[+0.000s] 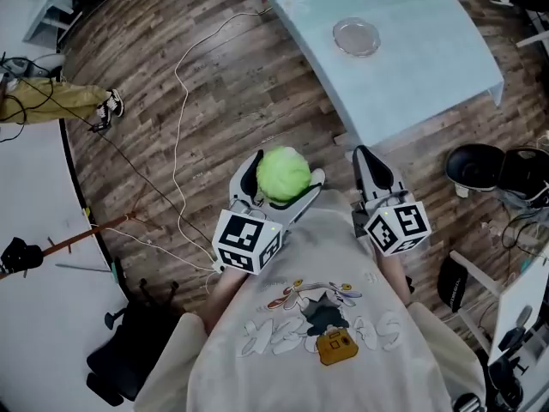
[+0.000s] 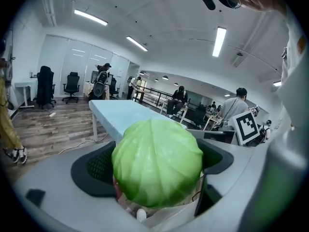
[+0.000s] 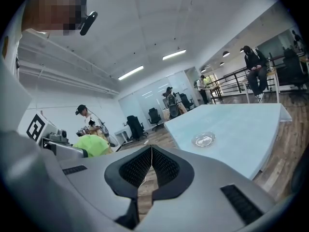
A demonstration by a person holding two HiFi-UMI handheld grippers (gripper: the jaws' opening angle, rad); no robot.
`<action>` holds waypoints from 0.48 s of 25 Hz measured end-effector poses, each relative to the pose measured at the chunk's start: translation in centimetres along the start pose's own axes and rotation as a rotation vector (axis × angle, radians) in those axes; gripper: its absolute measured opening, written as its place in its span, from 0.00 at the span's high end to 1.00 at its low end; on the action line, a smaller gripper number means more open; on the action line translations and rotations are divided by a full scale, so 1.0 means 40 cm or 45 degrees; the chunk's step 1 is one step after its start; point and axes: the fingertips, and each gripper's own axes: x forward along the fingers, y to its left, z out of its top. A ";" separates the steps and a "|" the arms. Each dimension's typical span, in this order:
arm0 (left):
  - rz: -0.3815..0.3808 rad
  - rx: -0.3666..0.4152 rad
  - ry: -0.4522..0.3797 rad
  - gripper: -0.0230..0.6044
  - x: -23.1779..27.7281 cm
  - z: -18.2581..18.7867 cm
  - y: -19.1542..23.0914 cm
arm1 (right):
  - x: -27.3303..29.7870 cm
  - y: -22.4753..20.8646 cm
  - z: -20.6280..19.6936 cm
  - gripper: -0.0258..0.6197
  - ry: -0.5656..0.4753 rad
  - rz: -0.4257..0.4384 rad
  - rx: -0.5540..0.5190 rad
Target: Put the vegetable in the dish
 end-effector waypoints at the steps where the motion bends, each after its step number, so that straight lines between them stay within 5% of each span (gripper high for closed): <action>1: 0.001 -0.009 0.007 0.11 0.011 0.005 0.004 | 0.005 -0.007 0.003 0.92 -0.001 -0.004 0.008; 12: -0.100 0.039 0.098 0.11 0.149 0.073 0.018 | 0.027 -0.133 0.023 0.92 -0.014 -0.143 0.102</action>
